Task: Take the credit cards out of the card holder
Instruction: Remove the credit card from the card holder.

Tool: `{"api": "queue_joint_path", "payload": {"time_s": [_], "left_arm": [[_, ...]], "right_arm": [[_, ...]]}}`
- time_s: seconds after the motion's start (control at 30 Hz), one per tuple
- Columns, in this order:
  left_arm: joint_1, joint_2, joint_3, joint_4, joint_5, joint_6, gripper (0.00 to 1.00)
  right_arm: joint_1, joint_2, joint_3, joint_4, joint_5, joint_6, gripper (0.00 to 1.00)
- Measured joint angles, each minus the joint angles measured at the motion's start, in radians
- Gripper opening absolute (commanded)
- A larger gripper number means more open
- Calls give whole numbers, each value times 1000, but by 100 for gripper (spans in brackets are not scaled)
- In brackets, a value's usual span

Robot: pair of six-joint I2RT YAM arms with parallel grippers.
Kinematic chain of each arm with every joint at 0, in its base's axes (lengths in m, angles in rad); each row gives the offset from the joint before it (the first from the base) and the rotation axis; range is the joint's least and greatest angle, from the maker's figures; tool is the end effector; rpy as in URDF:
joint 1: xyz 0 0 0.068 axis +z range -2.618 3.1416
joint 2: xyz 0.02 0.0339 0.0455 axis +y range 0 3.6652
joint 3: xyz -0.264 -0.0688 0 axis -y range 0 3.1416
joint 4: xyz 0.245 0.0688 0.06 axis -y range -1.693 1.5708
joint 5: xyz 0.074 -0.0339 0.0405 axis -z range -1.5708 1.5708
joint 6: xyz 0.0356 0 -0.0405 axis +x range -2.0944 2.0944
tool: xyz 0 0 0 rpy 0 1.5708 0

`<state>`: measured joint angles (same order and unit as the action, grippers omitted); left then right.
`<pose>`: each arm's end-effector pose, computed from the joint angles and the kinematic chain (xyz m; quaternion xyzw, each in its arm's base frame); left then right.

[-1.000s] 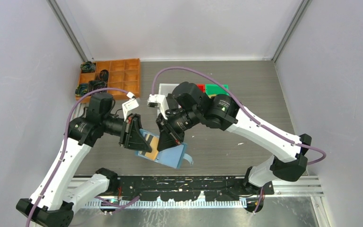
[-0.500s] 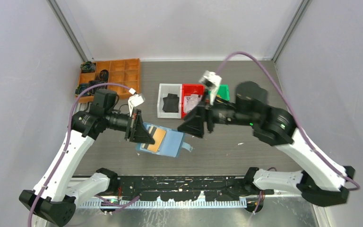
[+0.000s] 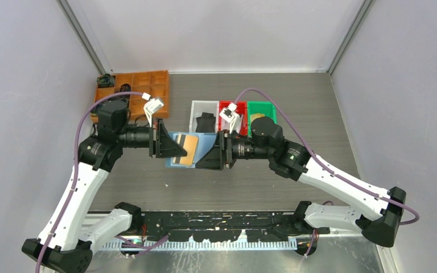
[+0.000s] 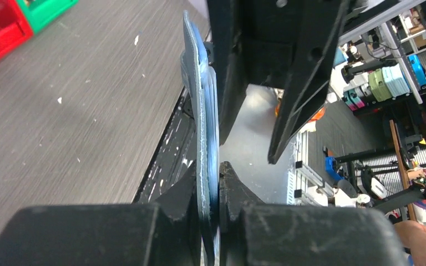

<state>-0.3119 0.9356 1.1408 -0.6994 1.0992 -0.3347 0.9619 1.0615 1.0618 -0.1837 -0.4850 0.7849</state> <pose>0.1524 -0.0825 0.3919 0.2594 0.7351 -0.5641 0.2720 0.1237 0.2064 0.3848 -0.2189 0.7299 0.5943 0.2571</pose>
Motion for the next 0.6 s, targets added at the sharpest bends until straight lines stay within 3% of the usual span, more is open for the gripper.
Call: {"api": "queue_joint_path", "payload": {"time_s": [0.3,0.6], "left_arm": [[0,-22,-9,152,69,-158,0],[6,-35,-40,246,160,-261,0]], "right_arm": [[0,26,-18,176,-34,80,48],[-4,31,-17,214,-47,85,47]]}}
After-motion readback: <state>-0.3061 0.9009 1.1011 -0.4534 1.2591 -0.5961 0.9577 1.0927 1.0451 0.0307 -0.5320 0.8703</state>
